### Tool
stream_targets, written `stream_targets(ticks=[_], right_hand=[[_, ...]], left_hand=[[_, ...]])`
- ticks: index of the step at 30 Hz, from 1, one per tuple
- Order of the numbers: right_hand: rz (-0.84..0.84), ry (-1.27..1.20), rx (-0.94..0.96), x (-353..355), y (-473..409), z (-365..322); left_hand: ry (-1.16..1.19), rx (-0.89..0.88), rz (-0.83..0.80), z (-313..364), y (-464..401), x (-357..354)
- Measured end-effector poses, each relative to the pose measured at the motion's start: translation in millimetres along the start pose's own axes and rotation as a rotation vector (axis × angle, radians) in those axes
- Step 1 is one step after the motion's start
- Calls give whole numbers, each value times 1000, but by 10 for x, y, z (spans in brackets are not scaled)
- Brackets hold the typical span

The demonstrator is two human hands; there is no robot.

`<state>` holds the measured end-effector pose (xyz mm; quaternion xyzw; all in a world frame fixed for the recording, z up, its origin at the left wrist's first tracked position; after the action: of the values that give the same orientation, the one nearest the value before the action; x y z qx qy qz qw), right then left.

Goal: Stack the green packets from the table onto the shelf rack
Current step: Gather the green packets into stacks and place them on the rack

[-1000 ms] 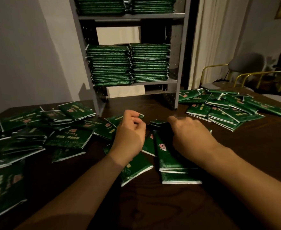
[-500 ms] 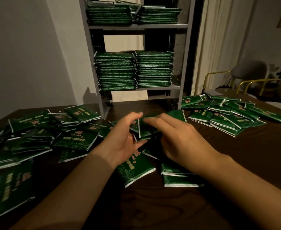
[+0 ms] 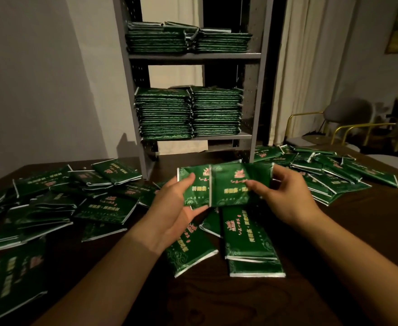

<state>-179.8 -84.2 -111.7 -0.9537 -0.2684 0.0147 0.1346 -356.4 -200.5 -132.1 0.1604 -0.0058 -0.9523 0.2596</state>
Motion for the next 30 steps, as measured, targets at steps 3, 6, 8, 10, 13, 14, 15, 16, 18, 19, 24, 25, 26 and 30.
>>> stream_targets(ticks=[3, 6, 8, 10, 13, 14, 15, 16, 18, 19, 24, 25, 26, 30], right_hand=[[86, -104, -27, 121, -51, 11], [-28, -168, -122, 64, -45, 56], [-107, -137, -120, -63, -7, 81], [-88, -92, -44, -183, 26, 69], [-71, -72, 41, -271, 46, 19], [-84, -46, 58, -269, 41, 11], [-99, -10, 67, -256, 43, 10], [-115, 29, 72, -233, 30, 13], [-144, 151, 60, -165, 30, 16], [-178, 251, 30, -124, 39, 10], [-535, 765, -257, -28, 123, 7], [-555, 793, -289, -4, 122, 11], [-567, 801, -318, 27, 114, 9], [-635, 794, -390, 122, 106, -26]], left_hand=[[-104, -87, 76, 53, -7, 70], [-204, -176, 130, 84, -5, 88], [-195, -175, 109, 69, 13, 27], [-148, -124, 27, 54, 70, -76], [-189, -71, -94, 54, 145, -157], [-215, -75, -107, 41, 154, -161], [-241, -79, -117, 21, 176, -174], [-293, -108, -106, 9, 177, -180], [-400, -201, -7, 8, 162, -188], [-416, -225, 61, 16, 141, -172], [-448, -250, 256, -1, 28, 44], [-454, -251, 251, -24, 8, 72], [-449, -255, 252, -58, -19, 97], [-442, -265, 241, -127, -77, 91]])
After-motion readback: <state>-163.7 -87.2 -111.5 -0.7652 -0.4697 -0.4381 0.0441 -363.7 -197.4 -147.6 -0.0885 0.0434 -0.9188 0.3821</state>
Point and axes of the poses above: each hand's wrist, its own y-axis away from the middle knuckle, its own x-axis out of the back of the hand, z = x × y, the point moved 4 cm from there along -y, towards the middle knuckle, and after that the axes turned 13 degrees about -y, right-handed, at the moved point
